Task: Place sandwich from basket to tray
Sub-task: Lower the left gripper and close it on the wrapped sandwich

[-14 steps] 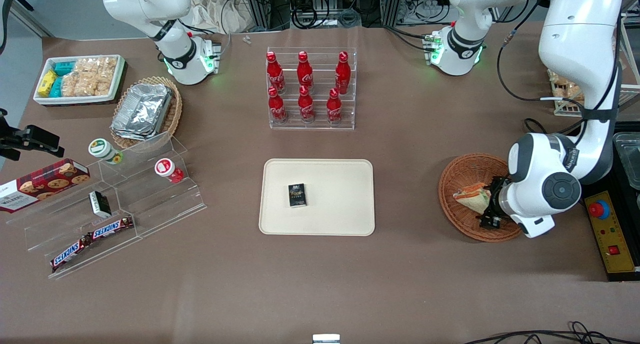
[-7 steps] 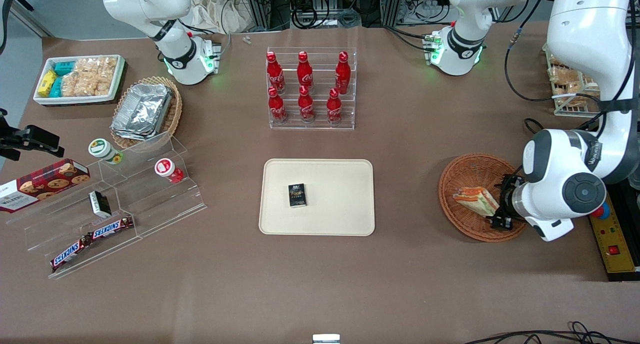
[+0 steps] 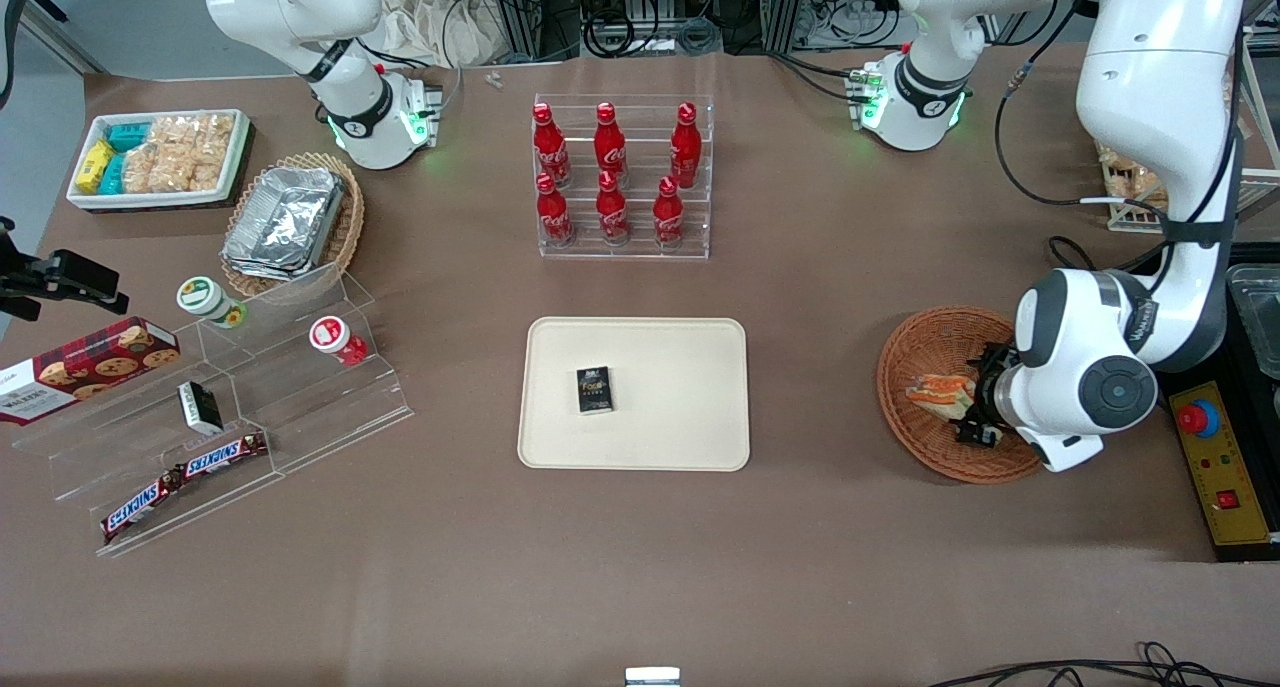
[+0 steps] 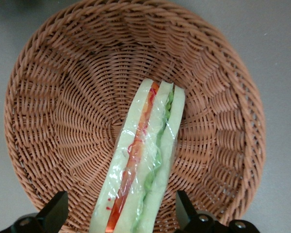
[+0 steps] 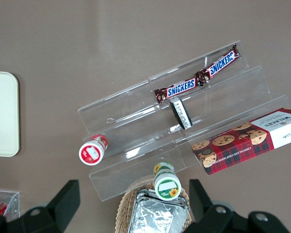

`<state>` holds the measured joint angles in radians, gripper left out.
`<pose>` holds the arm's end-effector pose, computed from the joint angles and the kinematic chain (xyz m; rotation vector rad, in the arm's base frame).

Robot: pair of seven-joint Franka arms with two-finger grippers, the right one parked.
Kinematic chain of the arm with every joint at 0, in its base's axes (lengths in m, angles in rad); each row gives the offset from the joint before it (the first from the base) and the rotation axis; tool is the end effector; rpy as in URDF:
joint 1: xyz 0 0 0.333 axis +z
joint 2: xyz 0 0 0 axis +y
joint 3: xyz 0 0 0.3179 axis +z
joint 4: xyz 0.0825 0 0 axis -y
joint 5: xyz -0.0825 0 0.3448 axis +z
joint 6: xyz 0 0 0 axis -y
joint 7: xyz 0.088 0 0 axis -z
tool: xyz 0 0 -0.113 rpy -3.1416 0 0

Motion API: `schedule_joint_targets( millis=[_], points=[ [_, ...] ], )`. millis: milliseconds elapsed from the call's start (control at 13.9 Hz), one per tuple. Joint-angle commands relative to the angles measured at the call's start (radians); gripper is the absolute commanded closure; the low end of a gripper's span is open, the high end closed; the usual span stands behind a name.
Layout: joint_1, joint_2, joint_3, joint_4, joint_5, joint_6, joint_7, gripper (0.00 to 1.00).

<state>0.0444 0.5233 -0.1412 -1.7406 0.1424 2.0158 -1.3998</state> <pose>0.6051 -0.0418 0.2817 -2.3920 -1.7007 0.2119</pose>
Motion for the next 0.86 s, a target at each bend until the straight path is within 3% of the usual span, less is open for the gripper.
schedule_joint_targets(
  millis=[0,216,360,649,793],
  points=[
    [-0.008,0.015,-0.003,-0.008,0.016,0.036,-0.028,0.0],
    [-0.015,0.041,-0.003,0.001,0.016,0.06,-0.031,0.04],
    [-0.011,0.037,-0.003,0.01,0.016,0.044,-0.031,1.0],
    [-0.011,0.024,0.0,0.03,0.017,0.014,-0.022,1.0],
    [-0.008,0.015,-0.001,0.117,0.019,-0.104,-0.008,1.0]
  ],
)
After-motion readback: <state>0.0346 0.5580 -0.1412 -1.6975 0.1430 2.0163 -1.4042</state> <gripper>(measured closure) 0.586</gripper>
